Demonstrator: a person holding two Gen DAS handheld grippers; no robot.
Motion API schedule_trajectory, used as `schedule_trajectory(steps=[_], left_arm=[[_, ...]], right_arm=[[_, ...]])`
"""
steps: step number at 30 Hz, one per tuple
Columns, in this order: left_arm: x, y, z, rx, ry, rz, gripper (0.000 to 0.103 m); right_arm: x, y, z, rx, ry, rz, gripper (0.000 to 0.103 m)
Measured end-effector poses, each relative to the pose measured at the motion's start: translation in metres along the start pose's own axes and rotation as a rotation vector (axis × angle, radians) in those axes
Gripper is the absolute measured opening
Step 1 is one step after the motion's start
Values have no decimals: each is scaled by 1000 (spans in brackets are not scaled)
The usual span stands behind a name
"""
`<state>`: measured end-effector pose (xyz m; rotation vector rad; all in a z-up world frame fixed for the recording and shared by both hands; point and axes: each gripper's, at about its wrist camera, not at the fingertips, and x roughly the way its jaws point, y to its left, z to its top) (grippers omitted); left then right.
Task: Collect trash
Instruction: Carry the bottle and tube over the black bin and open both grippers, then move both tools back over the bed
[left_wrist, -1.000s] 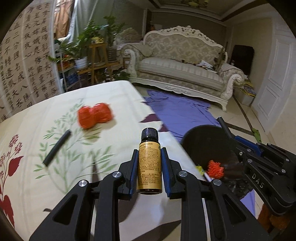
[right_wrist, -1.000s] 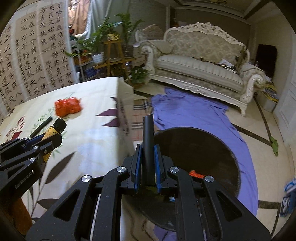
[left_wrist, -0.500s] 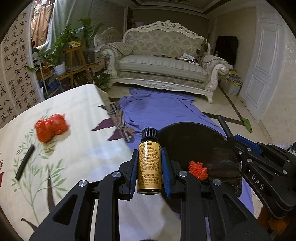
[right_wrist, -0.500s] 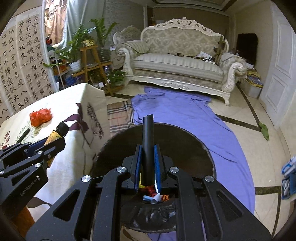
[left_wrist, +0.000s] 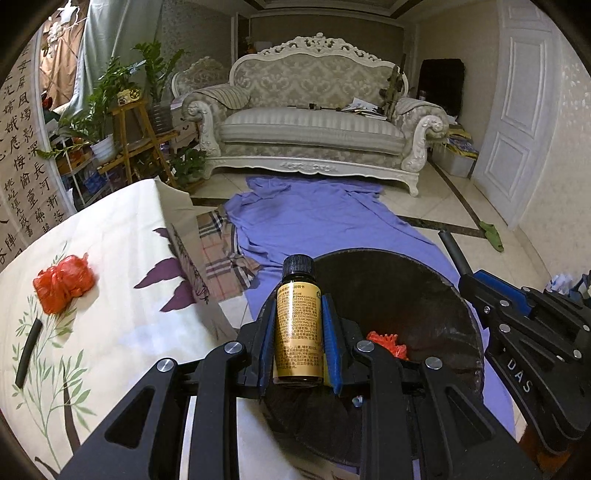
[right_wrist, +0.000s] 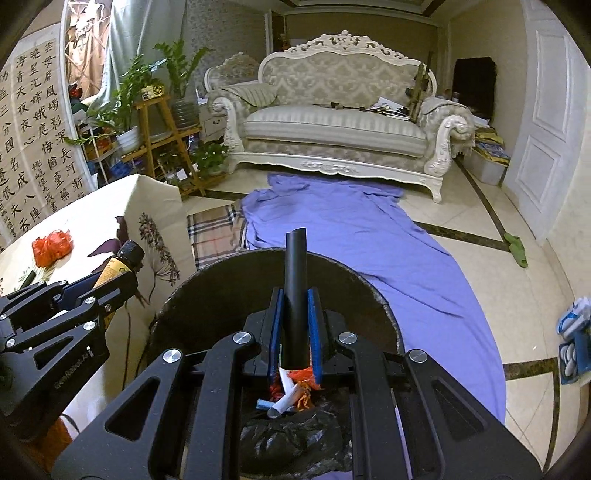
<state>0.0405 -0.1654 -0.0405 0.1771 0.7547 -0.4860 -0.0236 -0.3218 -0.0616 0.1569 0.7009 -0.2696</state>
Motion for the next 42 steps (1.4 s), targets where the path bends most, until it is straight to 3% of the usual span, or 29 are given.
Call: schedule_trajectory(steps=[12, 14, 16, 18, 27, 34, 42], left_arm=[[21, -14, 3, 22, 47, 9, 25], [22, -13, 2, 25, 57, 10, 25], [23, -14, 2, 30, 60, 10, 35], [22, -15, 3, 32, 58, 11, 51], [19, -13, 4, 25, 48, 29, 71], [12, -4, 5, 1, 37, 40, 75], [-10, 33, -1, -34, 10, 92, 75]], right_arm=[[15, -11, -3, 32, 25, -6, 14], [17, -10, -3, 31, 28, -12, 21], [17, -10, -3, 32, 27, -17, 30], [16, -12, -4, 36, 24, -19, 33], [12, -16, -1, 47, 0, -50, 49], [8, -10, 1, 41, -11, -57, 64], [7, 17, 8, 10, -2, 0, 65]])
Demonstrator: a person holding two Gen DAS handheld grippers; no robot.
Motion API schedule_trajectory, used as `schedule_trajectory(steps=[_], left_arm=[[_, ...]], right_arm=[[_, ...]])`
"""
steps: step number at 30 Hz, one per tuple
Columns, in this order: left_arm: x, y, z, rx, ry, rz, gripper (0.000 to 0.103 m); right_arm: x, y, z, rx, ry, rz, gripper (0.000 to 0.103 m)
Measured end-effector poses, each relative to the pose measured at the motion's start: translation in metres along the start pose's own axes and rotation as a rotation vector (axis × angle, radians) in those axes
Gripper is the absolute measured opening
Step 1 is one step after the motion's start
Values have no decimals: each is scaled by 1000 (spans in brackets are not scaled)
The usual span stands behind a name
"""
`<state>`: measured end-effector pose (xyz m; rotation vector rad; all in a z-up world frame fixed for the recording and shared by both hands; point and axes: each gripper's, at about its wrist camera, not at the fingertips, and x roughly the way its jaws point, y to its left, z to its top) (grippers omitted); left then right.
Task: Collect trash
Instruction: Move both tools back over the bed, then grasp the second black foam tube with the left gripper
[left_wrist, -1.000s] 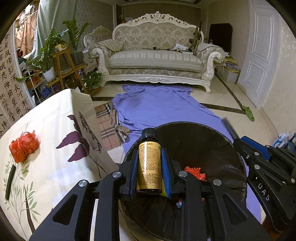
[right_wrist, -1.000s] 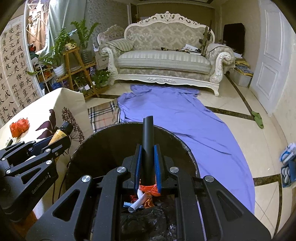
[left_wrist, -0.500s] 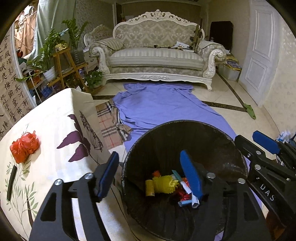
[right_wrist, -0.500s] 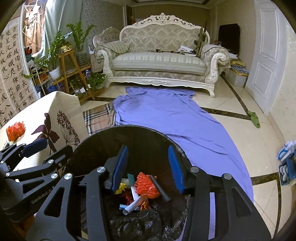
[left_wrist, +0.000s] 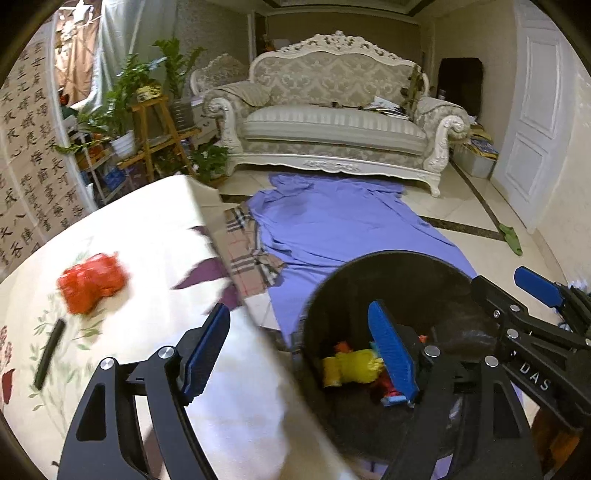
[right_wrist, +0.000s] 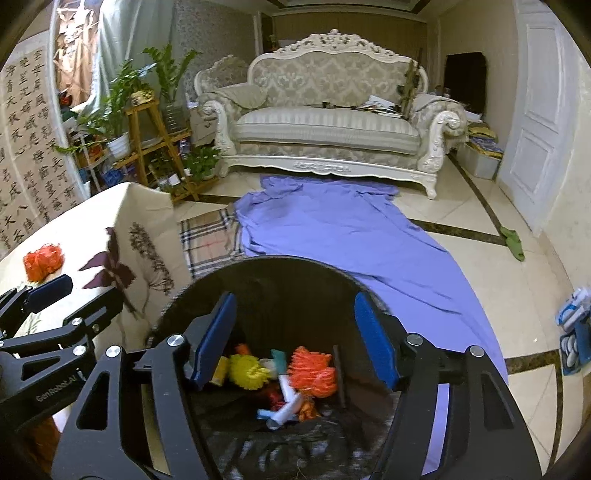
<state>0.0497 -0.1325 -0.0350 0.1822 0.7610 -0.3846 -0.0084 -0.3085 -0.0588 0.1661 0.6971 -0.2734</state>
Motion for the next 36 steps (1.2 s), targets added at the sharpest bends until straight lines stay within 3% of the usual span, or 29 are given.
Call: schedule_trajectory(steps=[20, 25, 31, 36], left_arm=[[-21, 175, -41, -253, 67, 310, 75], [-17, 209, -51, -303, 108, 343, 74], [-10, 220, -52, -310, 143, 294, 56], [-7, 223, -50, -265, 128, 290, 30]], right_arm=[[7, 170, 1, -263, 57, 281, 65], [11, 201, 1, -301, 78, 318, 65], [18, 224, 2, -323, 97, 345, 66], [21, 238, 3, -334, 109, 361, 66]])
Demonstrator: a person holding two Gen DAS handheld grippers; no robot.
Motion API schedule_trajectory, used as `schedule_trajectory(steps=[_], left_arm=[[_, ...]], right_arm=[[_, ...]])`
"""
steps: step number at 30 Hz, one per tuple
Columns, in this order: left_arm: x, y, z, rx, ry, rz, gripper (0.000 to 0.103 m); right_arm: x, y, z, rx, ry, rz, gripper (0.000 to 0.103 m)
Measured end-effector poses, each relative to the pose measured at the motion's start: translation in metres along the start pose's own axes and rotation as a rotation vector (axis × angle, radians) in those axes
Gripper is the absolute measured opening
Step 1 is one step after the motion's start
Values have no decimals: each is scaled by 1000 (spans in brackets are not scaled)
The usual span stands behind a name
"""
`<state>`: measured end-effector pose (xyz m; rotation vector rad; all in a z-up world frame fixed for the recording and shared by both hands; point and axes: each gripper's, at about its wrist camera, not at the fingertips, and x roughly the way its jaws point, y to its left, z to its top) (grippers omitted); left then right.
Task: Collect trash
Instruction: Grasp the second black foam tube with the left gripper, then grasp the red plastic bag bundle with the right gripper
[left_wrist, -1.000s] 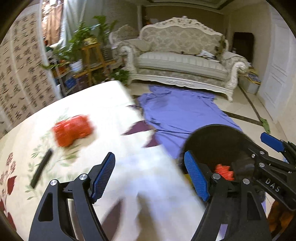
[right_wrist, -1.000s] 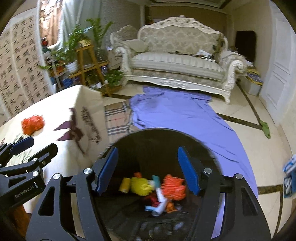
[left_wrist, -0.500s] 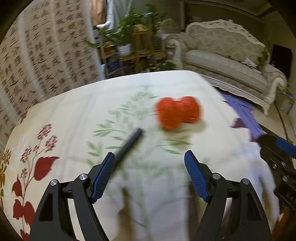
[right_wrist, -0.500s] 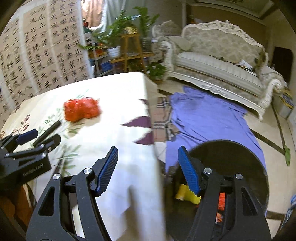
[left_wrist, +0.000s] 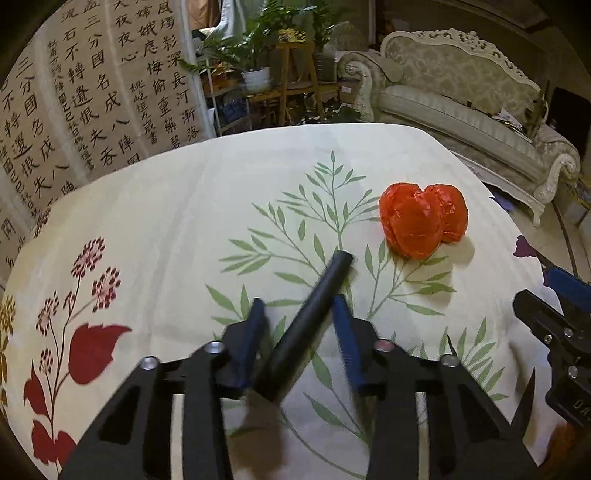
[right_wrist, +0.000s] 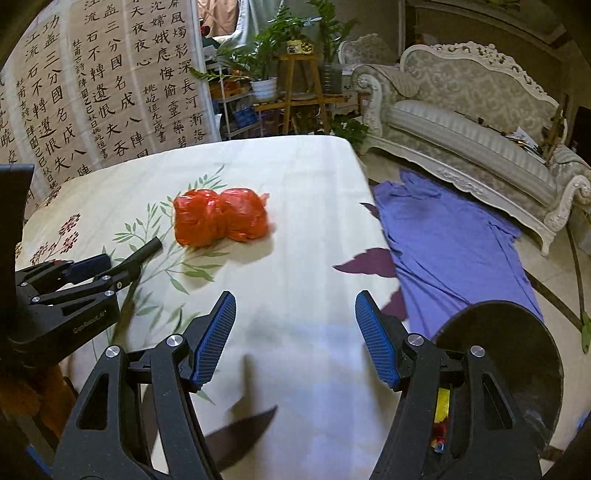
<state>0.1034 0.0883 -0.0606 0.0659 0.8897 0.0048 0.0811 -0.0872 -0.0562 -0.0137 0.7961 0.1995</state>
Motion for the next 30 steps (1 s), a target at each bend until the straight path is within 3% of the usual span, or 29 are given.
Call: schedule_trajectory(steps=[5, 9, 30], left_arm=[[4, 4, 5, 10, -5, 5, 20], [8, 11, 9, -4, -5, 8, 14], [20, 46, 25, -83, -7, -22, 14]], right_arm=[[9, 13, 8, -9, 0, 27, 75], [18, 22, 12, -18, 13, 46, 75], [61, 53, 52, -55, 40, 66, 81]])
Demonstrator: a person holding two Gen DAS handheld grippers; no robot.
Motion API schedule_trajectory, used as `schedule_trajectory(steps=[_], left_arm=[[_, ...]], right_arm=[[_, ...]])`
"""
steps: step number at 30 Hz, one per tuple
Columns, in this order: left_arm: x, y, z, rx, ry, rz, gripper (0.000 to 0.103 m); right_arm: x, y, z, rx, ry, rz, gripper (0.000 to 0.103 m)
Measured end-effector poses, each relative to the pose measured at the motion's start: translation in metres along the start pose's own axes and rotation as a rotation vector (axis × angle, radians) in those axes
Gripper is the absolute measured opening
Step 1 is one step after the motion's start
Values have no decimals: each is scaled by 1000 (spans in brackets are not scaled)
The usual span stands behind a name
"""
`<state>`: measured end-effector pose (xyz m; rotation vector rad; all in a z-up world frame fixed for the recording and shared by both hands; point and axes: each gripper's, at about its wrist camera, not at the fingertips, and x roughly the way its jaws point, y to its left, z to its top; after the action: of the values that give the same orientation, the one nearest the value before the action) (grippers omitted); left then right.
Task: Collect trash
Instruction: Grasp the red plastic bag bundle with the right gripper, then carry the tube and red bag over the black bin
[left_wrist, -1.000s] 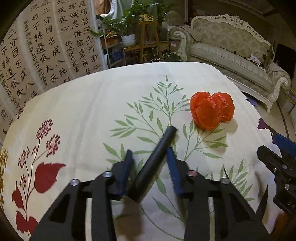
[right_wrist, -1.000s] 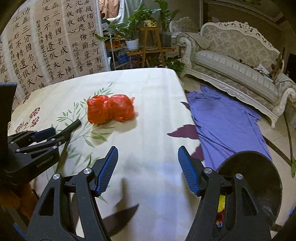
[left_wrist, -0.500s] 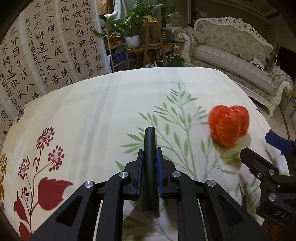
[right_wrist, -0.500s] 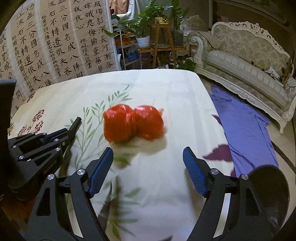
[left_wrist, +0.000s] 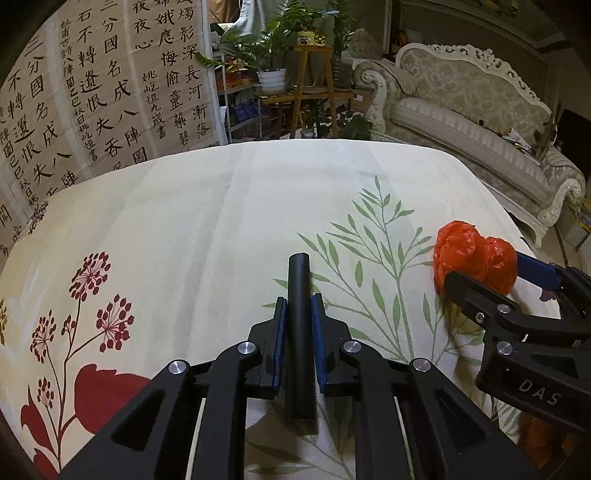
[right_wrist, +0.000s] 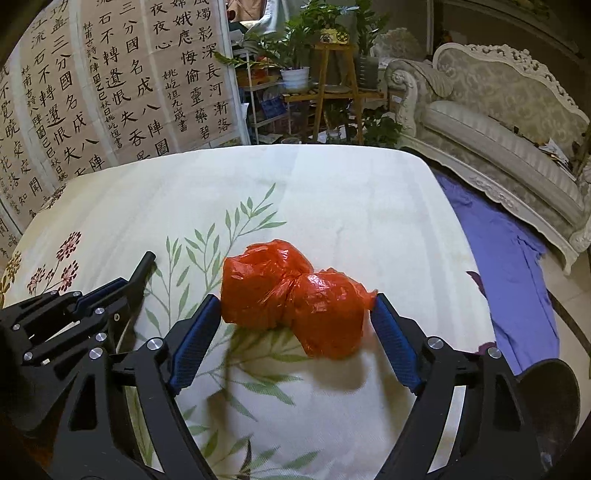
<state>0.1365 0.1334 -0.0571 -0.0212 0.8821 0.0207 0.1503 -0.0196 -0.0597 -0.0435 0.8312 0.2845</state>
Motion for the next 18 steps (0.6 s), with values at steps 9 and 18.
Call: schedule_trajectory(steps=[9, 18], left_arm=[[1, 4, 3, -12, 0, -9, 14], [0, 10, 1, -29, -6, -33, 14]], right_arm=[[3, 8, 1, -34, 8, -17, 67], [-10, 12, -10, -34, -15, -14, 61]])
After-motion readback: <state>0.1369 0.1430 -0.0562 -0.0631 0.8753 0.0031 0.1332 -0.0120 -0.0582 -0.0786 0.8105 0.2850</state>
